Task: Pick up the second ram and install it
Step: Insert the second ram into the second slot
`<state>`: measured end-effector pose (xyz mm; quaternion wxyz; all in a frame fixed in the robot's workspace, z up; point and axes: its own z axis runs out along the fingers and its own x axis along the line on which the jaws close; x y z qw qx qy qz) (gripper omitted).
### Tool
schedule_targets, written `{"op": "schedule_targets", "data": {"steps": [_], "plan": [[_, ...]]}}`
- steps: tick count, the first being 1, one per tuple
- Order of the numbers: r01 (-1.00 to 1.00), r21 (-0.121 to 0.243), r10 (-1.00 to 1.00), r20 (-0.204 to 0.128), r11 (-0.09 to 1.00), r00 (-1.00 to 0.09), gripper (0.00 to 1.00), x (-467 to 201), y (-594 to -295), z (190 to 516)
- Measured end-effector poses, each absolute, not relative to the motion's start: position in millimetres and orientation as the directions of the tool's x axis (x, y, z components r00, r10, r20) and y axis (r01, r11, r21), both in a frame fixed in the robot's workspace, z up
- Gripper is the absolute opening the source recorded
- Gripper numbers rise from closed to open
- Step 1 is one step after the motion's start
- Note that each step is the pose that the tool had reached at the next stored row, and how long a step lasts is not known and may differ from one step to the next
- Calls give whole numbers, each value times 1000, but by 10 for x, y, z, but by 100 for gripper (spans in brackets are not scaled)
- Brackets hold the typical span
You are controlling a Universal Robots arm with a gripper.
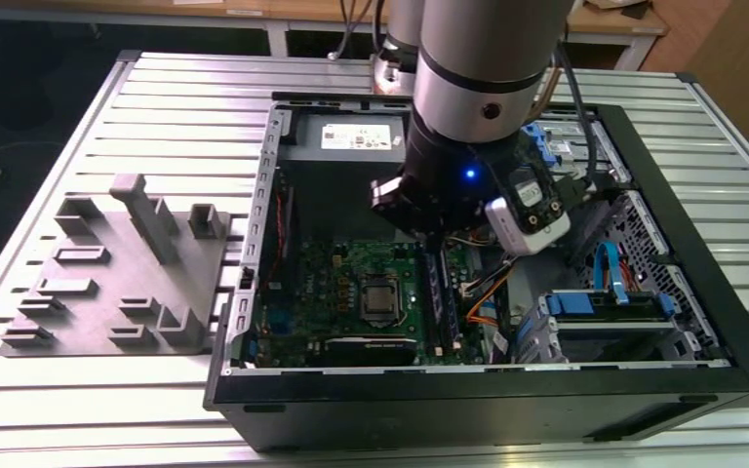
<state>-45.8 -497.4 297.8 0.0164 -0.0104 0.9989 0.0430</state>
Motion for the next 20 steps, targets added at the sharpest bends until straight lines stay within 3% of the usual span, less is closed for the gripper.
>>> {"op": "schedule_targets", "data": {"steps": [20], "plan": [[-12,86,-10,-34,996,-999,8,-431,-5006,2909]]}}
